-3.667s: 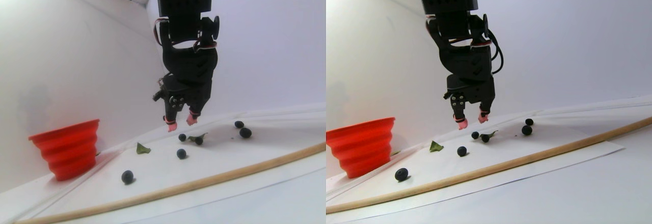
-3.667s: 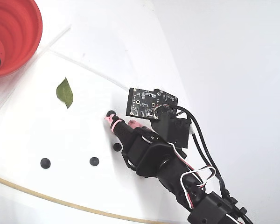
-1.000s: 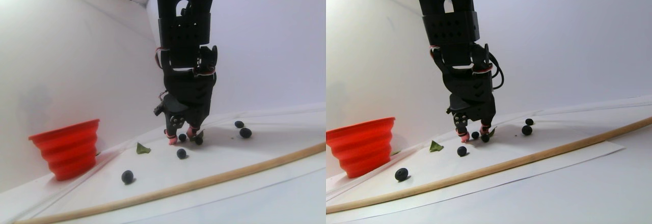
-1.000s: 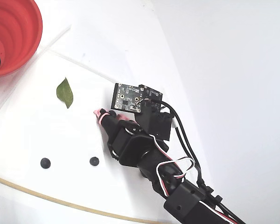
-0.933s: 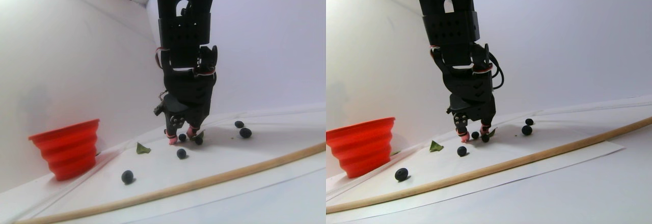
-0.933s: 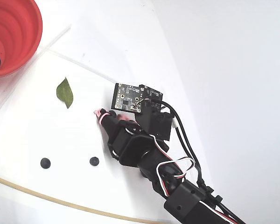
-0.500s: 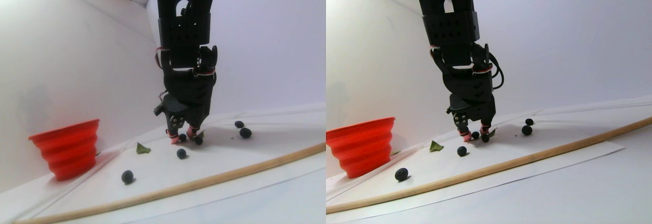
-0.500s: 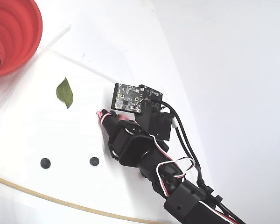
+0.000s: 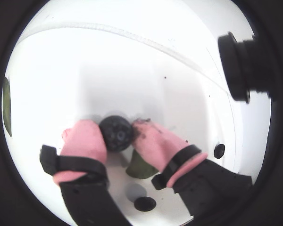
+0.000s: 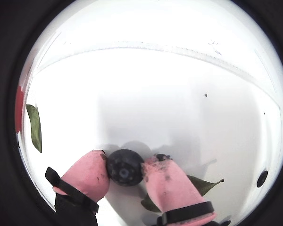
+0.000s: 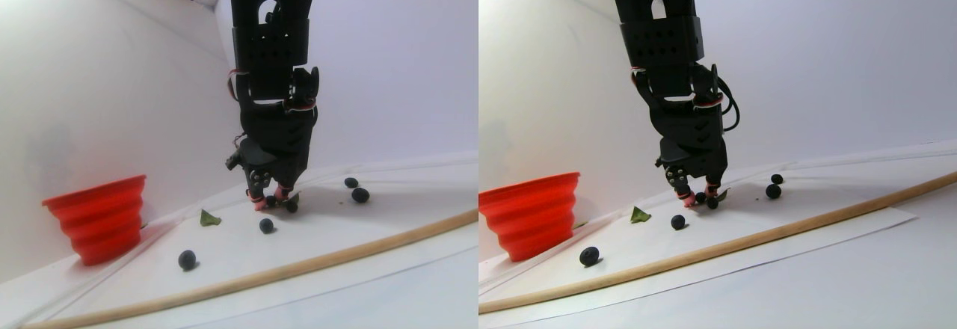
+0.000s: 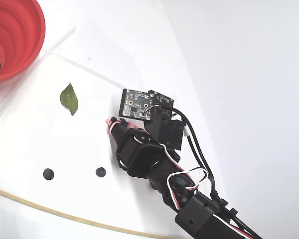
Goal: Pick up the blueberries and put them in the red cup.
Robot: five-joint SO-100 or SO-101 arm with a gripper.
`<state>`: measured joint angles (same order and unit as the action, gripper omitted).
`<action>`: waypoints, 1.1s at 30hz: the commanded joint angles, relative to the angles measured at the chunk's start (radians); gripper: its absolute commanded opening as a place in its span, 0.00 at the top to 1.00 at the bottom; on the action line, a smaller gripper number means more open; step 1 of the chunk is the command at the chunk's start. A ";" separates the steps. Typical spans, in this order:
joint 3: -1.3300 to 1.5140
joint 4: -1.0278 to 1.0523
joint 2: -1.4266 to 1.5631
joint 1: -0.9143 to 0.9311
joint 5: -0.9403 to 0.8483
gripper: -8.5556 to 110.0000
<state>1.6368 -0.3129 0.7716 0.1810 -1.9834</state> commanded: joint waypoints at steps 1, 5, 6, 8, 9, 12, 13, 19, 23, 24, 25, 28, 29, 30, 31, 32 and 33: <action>-0.002 -0.021 0.092 -0.049 0.017 0.82; 0.029 -0.021 0.135 -0.060 0.025 0.82; 0.035 -0.021 0.144 -0.061 0.025 0.82; 0.044 -0.021 0.160 -0.067 0.029 0.82; 0.051 -0.021 0.167 -0.071 0.031 0.82; 0.063 -0.020 0.189 -0.078 0.037 0.82; 0.066 -0.020 0.196 -0.080 0.038 0.82; 0.087 -0.014 0.230 -0.095 0.048 0.82; 0.101 -0.008 0.252 -0.104 0.051 0.82; 0.106 -0.006 0.258 -0.106 0.052 0.82; 0.109 -0.006 0.264 -0.107 0.054 0.82; 0.124 -0.002 0.288 -0.117 0.055 0.82; 0.126 0.000 0.293 -0.120 0.057 0.82; 0.129 0.003 0.299 -0.123 0.058 0.82; 0.133 0.005 0.308 -0.126 0.060 0.82; 0.138 0.006 0.314 -0.130 0.060 0.82; 0.141 0.008 0.321 -0.133 0.061 0.82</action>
<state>1.7902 -0.3129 0.9388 0.1166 -1.9313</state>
